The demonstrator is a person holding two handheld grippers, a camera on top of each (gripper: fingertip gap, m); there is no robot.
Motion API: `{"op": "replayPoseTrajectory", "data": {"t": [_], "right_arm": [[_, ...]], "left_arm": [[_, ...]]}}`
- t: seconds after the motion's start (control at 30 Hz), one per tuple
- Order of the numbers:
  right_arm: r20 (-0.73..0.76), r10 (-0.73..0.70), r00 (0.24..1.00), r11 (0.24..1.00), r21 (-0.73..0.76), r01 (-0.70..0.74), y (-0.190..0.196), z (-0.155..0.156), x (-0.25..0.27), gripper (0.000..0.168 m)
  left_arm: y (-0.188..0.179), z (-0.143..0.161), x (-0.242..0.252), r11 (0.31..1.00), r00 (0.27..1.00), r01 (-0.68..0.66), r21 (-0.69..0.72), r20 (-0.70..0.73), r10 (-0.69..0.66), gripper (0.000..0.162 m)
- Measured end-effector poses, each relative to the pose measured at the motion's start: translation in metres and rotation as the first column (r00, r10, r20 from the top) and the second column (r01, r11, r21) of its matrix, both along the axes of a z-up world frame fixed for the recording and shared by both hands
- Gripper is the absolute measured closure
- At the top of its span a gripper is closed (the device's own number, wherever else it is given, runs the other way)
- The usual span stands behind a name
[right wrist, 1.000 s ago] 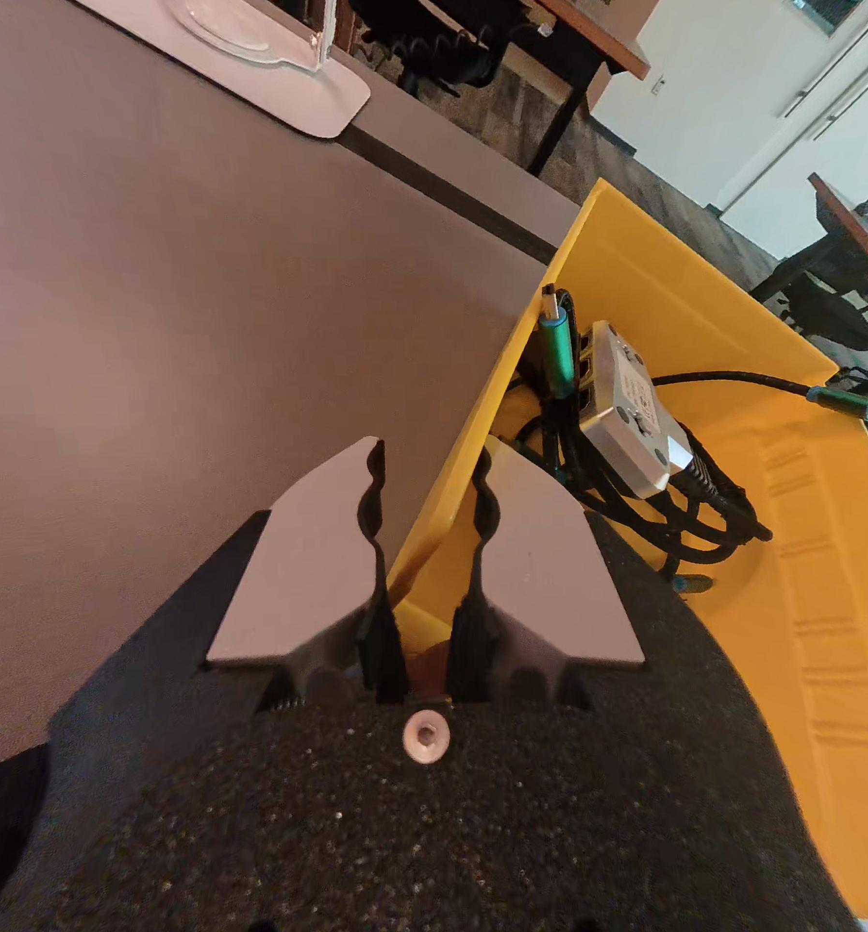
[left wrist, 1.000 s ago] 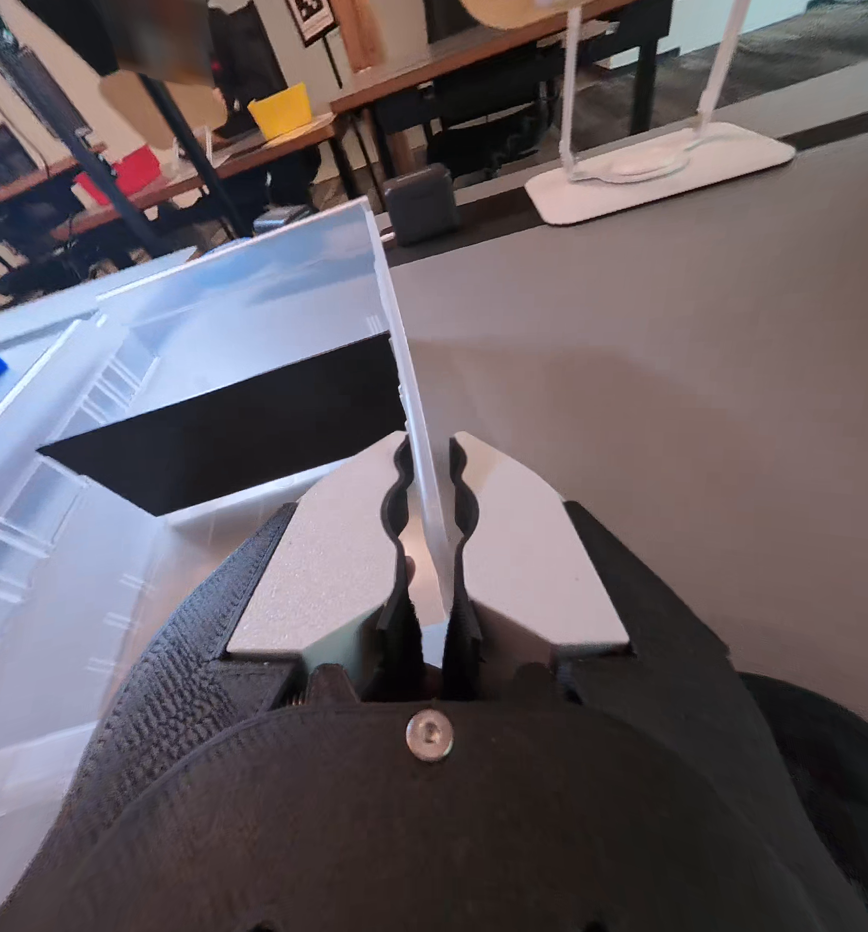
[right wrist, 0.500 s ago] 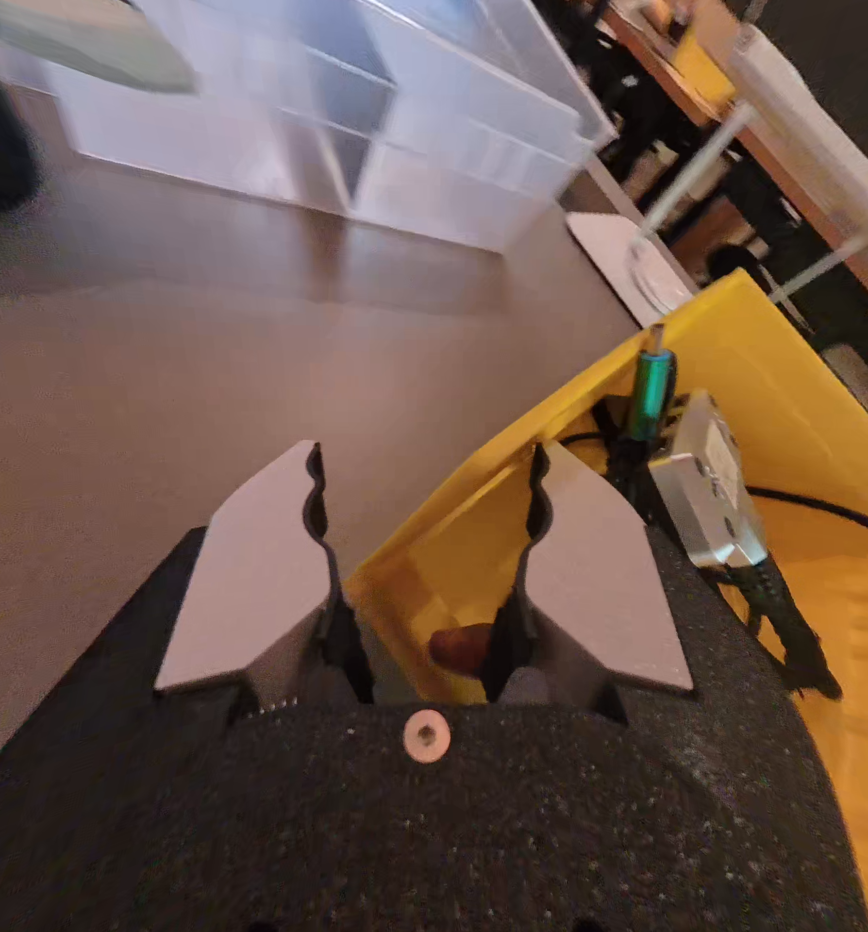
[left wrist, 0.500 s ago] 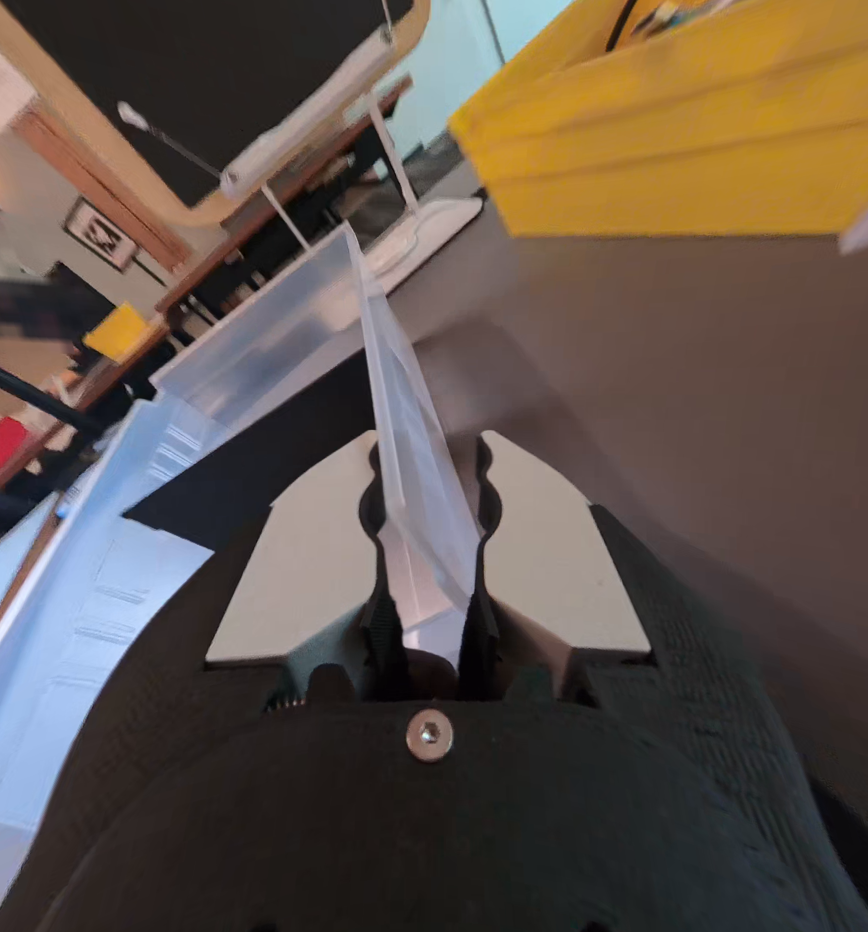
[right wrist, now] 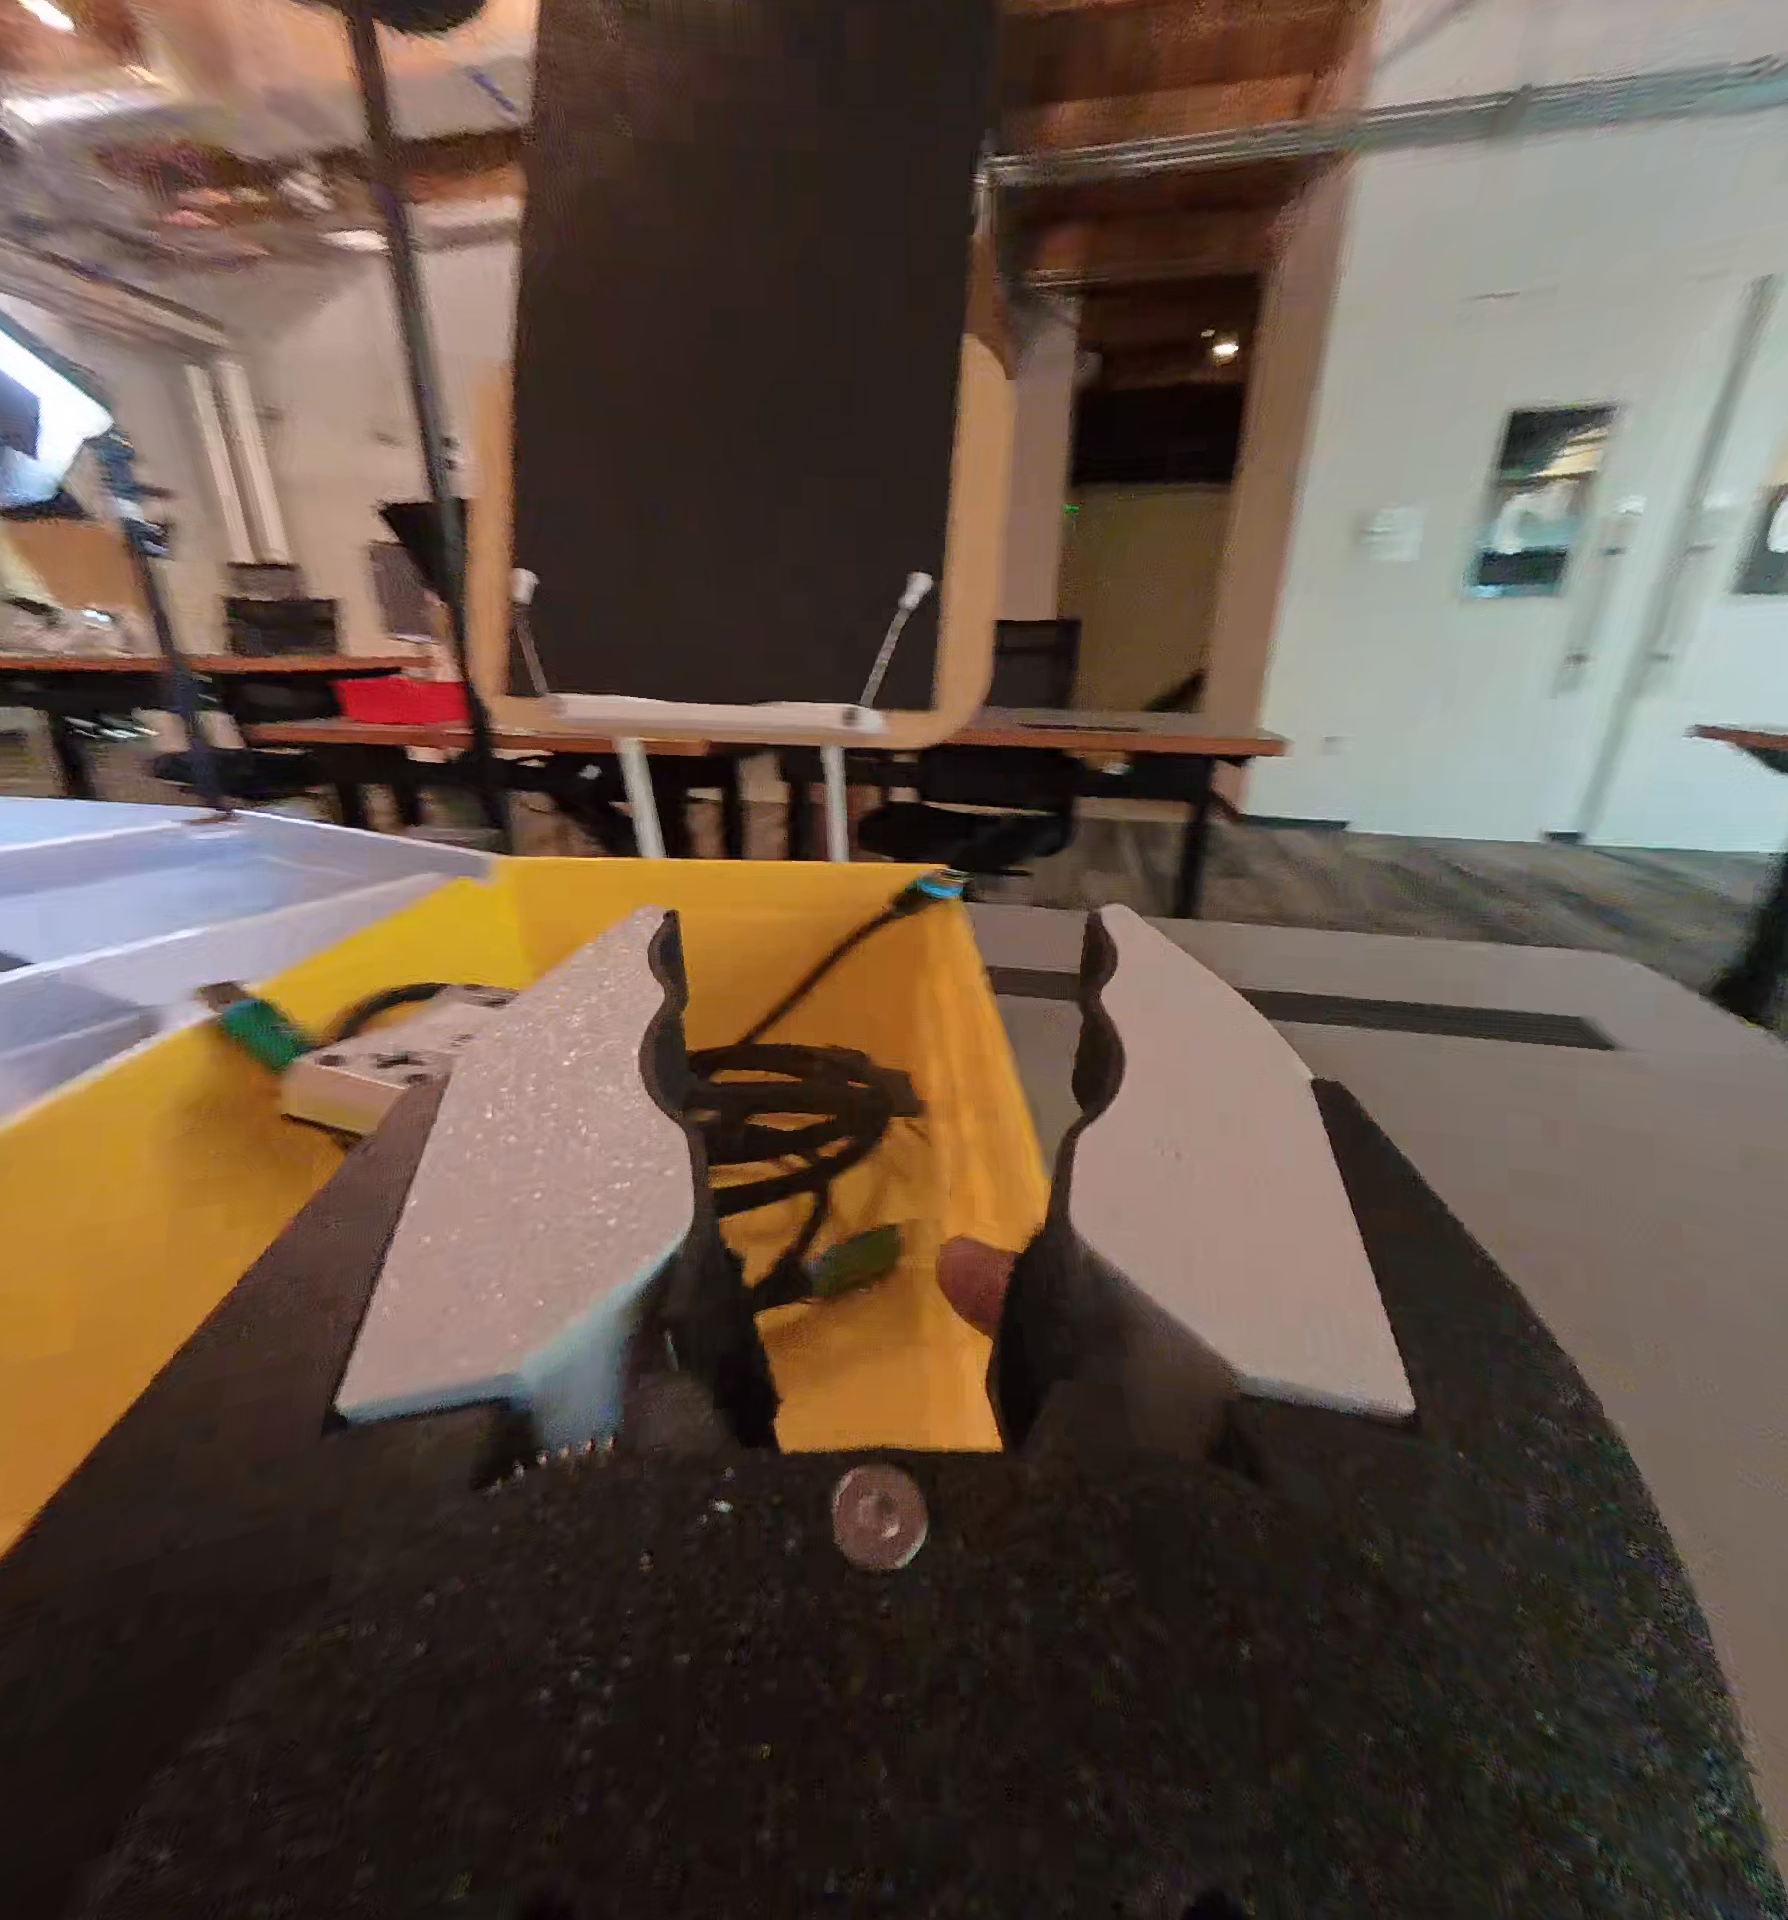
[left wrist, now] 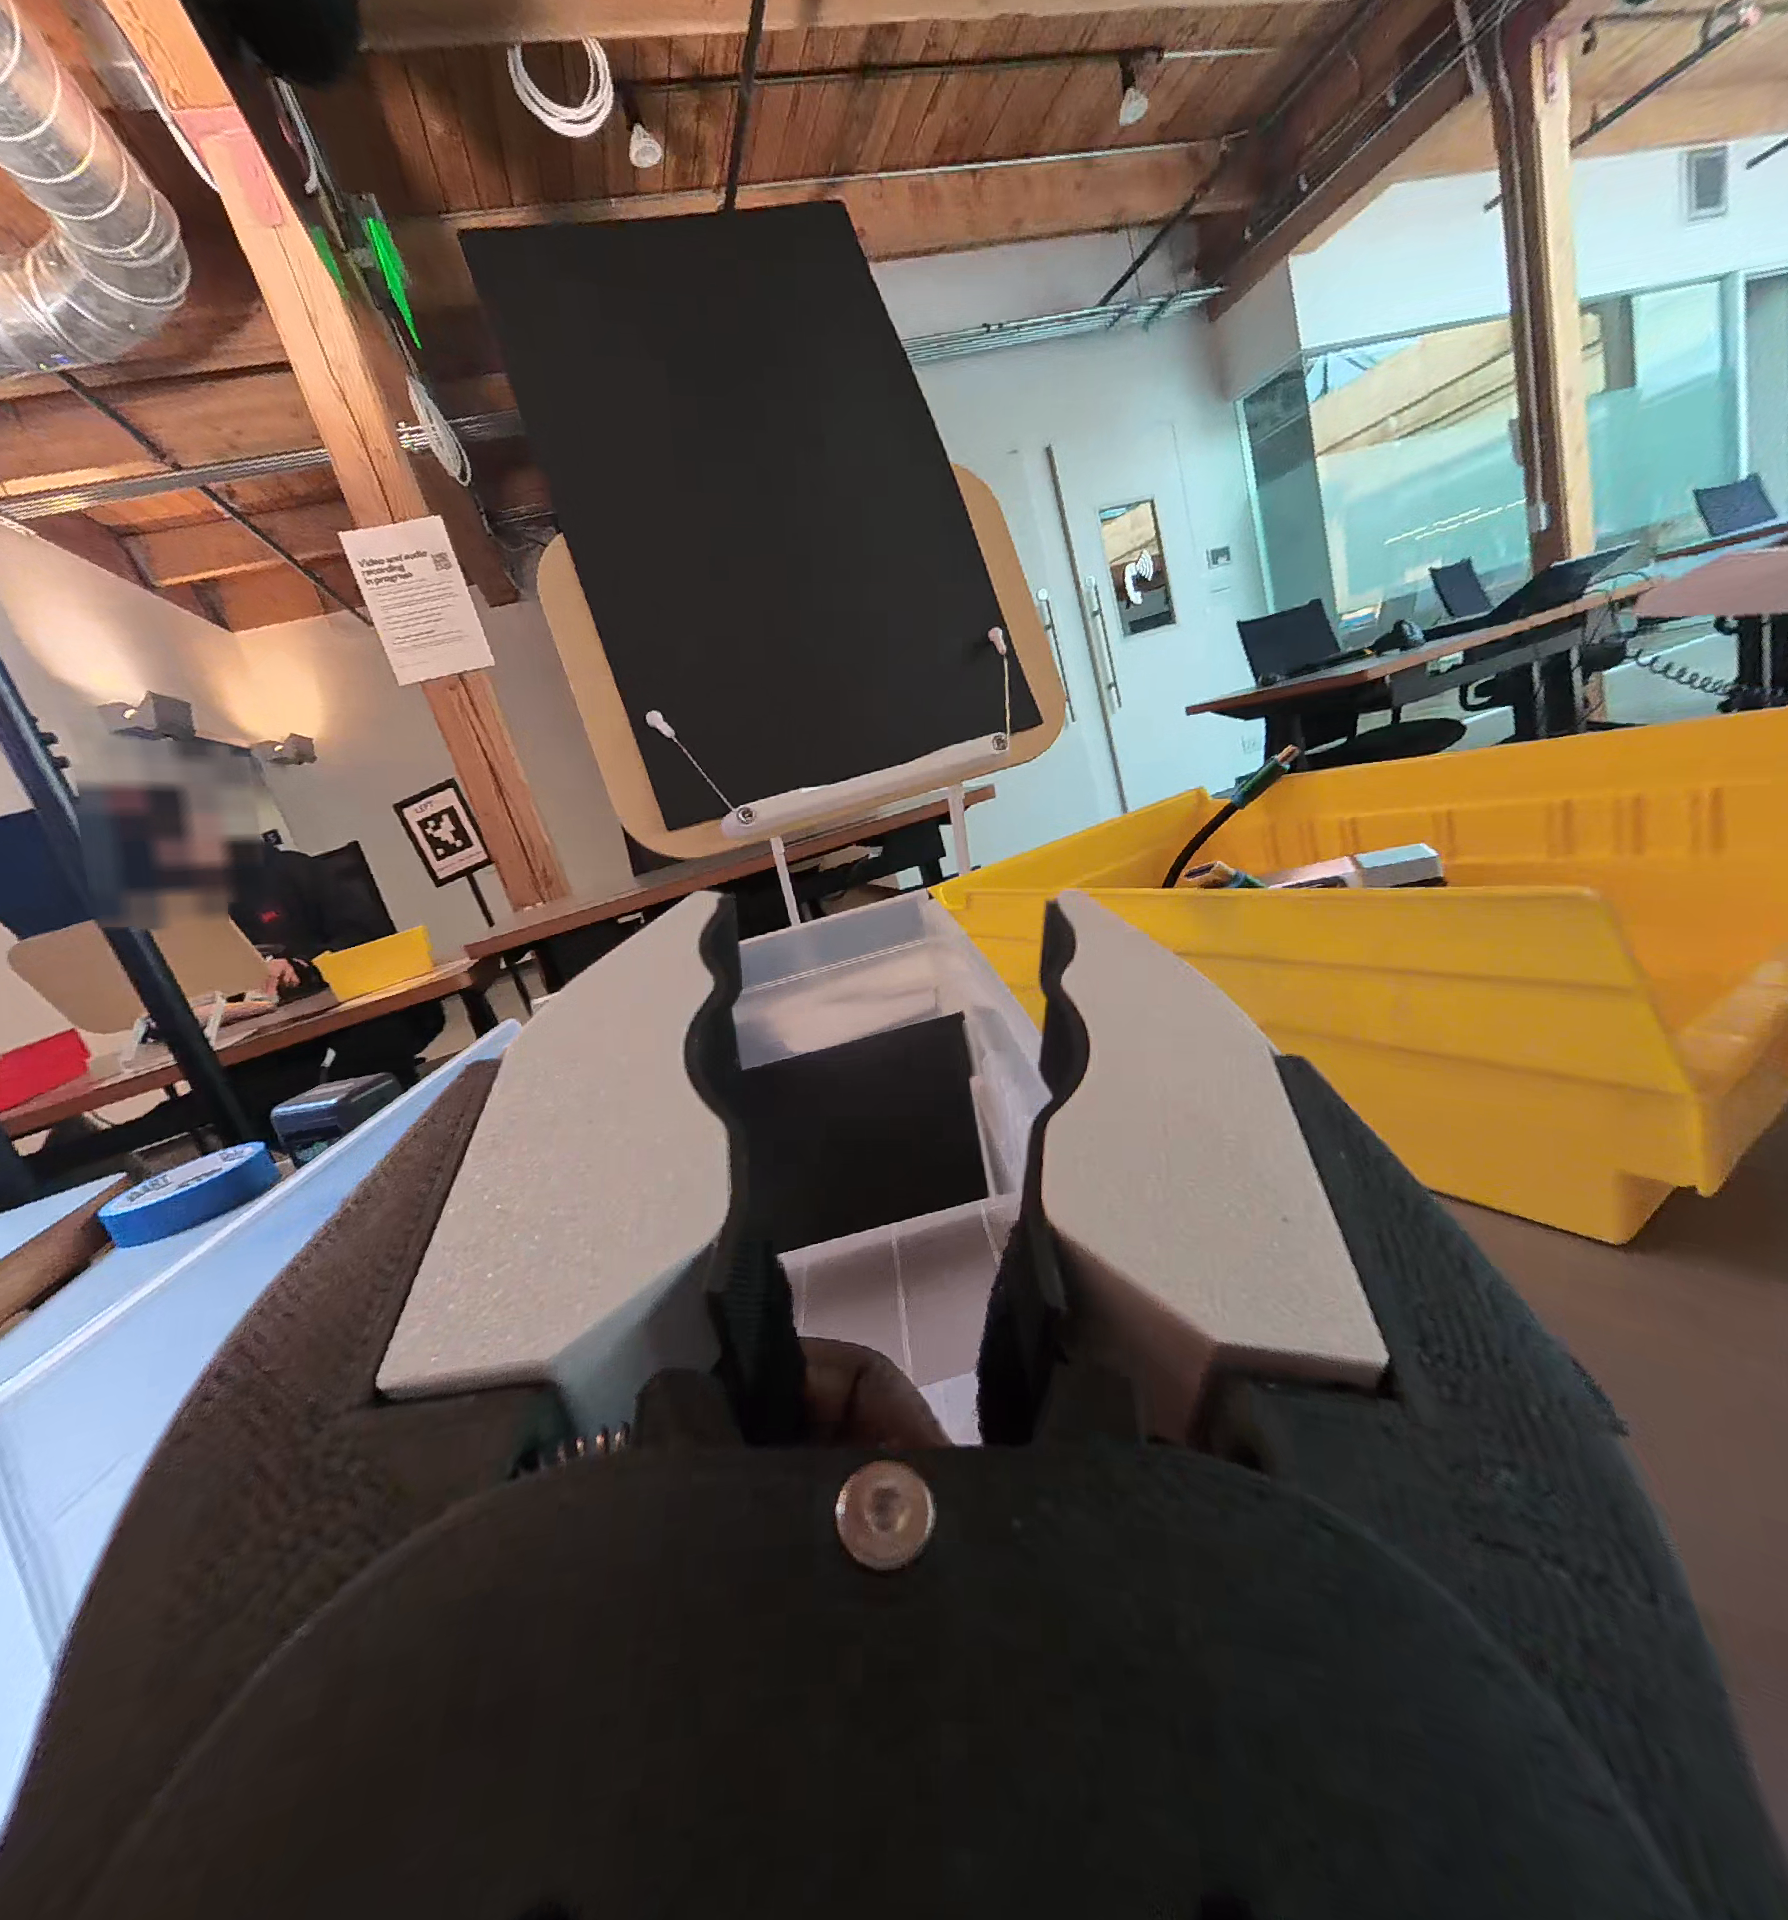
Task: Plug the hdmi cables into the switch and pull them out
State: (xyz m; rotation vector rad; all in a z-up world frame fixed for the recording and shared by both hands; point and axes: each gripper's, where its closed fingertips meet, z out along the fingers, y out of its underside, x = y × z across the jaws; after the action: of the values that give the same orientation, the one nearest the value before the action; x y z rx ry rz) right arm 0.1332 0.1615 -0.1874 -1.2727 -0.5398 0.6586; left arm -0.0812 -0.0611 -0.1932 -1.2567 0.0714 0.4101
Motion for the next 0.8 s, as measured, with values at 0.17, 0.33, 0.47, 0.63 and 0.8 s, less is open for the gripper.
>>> {"op": "replayPoseTrajectory", "data": {"t": [0.17, 0.33, 0.47, 0.63, 0.8], "right_arm": [[0.146, -0.242, 0.959, 0.961, 0.171, 0.216, 0.019, 0.001, 0.024, 0.066], [0.32, -0.053, 0.946, 0.986, -0.131, 0.099, 0.029, -0.054, 0.001, 0.044], [0.394, 0.158, 0.906, 0.949, -0.315, -0.029, 0.019, -0.082, -0.013, 0.078], [0.429, 0.222, 0.876, 0.943, -0.322, -0.081, 0.003, -0.084, -0.015, 0.142], [0.504, 0.212, 0.838, 0.963, -0.253, -0.091, 0.0, -0.089, -0.016, 0.121]], "left_arm": [[0.003, -0.002, 0.029, 0.991, 0.989, 0.133, -0.016, -0.069, -0.133, 0.116], [0.009, -0.012, 0.048, 0.976, 0.968, 0.201, -0.077, -0.139, -0.21, 0.116], [0.012, -0.012, 0.065, 0.952, 0.95, 0.298, -0.074, -0.076, -0.303, 0.113], [0.02, -0.011, 0.074, 0.951, 0.952, 0.305, -0.056, 0.002, -0.306, 0.093], [0.035, -0.02, 0.064, 0.967, 0.976, 0.215, -0.136, 0.066, -0.208, 0.077]]}}
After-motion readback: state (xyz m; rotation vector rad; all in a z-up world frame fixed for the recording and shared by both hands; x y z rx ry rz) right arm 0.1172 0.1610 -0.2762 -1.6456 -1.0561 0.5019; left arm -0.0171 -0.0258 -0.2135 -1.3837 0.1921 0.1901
